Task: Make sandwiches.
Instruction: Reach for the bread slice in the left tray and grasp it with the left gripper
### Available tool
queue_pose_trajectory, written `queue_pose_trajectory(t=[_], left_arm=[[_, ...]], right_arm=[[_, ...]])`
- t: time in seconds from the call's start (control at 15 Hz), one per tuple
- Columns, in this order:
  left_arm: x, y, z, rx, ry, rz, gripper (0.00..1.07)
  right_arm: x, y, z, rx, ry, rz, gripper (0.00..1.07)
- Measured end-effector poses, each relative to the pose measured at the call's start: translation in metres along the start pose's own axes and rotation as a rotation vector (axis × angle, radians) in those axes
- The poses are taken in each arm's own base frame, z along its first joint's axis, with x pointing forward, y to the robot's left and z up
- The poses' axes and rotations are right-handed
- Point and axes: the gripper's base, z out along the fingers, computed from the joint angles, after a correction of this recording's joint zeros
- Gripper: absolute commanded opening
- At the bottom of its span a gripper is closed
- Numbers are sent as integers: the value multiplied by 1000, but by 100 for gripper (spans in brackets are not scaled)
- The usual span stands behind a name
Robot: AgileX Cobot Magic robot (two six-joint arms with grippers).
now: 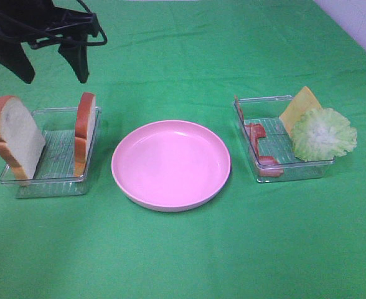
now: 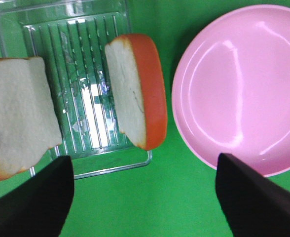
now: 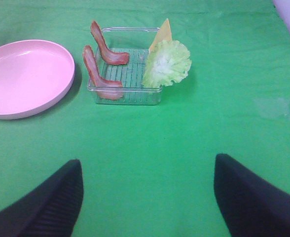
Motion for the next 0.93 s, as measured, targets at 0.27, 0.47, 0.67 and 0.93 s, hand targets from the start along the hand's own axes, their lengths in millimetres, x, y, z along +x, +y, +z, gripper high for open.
queue_pose_trajectory(t=[0.27, 0.47, 0.67, 0.93], left_arm=[[-4, -2, 37, -37, 80, -12, 75], [-8, -2, 51, -39, 75, -14, 75], [-12, -4, 64, -27, 64, -19, 75], [-13, -4, 83, -35, 87, -20, 67]], right_arm=[[0, 0, 0, -1, 0, 0, 71], [0, 0, 0, -1, 0, 0, 71], [0, 0, 0, -2, 0, 1, 71], [0, 0, 0, -3, 0, 1, 71]])
